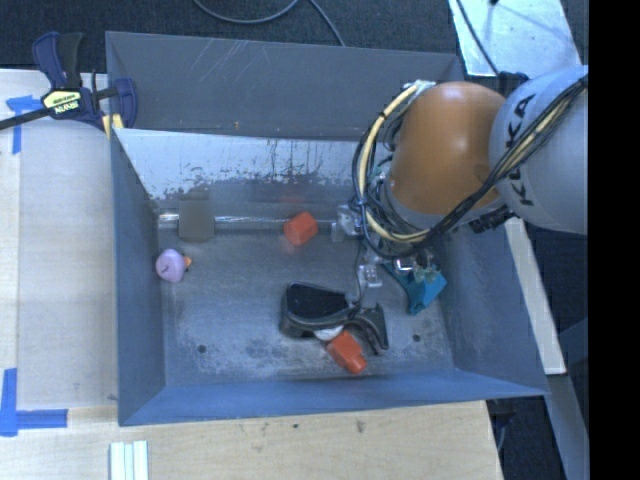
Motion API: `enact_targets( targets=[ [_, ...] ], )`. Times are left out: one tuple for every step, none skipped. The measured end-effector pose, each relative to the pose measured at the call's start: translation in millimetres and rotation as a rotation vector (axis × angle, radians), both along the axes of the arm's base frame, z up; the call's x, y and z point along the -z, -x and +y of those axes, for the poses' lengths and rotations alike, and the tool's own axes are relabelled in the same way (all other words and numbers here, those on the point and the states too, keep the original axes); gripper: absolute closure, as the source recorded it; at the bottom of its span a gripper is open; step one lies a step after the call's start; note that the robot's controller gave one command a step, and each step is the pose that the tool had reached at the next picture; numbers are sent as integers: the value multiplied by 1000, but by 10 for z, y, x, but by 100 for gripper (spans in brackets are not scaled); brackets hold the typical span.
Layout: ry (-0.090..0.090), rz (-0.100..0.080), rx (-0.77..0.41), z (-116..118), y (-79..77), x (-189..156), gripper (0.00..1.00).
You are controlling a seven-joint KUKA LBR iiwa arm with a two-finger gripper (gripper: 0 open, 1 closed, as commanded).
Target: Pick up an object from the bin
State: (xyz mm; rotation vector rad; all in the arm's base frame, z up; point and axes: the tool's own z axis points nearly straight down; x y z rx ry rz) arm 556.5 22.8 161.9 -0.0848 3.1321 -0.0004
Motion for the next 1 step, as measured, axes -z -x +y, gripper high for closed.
enact_targets(
  targets=[
    [0,12,-138,33,201,254,0]
  ],
)
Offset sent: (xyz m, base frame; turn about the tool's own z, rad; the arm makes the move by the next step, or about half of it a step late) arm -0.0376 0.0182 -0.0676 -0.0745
